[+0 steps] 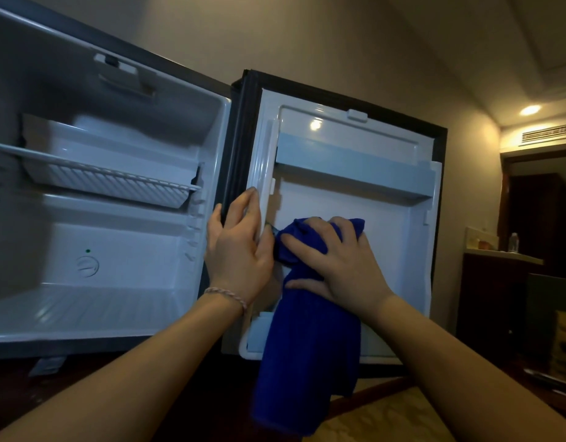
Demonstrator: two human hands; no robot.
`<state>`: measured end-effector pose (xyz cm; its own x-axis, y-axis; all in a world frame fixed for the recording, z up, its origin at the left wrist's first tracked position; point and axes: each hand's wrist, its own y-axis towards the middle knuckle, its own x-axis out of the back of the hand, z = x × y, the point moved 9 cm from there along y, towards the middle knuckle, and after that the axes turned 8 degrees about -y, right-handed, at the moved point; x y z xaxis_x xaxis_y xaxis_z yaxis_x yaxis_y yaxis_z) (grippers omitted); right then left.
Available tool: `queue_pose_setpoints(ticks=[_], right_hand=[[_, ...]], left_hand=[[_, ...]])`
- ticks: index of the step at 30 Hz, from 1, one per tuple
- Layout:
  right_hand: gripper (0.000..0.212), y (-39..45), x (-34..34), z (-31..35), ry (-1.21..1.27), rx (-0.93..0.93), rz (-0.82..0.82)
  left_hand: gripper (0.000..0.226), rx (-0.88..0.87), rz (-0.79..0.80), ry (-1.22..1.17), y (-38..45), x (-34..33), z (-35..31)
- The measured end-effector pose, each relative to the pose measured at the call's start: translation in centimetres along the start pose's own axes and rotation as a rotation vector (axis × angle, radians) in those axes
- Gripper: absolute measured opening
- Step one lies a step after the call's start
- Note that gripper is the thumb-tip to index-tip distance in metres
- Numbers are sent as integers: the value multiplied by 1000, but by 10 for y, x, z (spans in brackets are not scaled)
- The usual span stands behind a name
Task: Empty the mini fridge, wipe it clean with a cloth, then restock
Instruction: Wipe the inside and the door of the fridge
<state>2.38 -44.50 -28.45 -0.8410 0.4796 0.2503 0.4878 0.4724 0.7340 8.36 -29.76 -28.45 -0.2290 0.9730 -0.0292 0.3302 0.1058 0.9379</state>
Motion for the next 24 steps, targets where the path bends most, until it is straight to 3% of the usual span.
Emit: queue_pose_setpoints(ticks=[3, 9, 16, 24], right_hand=[[66, 12, 5, -9, -22, -17, -67], [64, 33, 13, -49, -34, -297, -103], [56, 13, 9, -65, 1, -431, -147], [60, -46, -11, -105, 110, -827, -119]], left_hand=[[56, 4, 9, 11, -1, -2, -1], [56, 16, 20, 25, -1, -1, -1], [57, -8, 31, -2, 0, 1, -2], [57, 41, 17, -5, -2, 0, -5]])
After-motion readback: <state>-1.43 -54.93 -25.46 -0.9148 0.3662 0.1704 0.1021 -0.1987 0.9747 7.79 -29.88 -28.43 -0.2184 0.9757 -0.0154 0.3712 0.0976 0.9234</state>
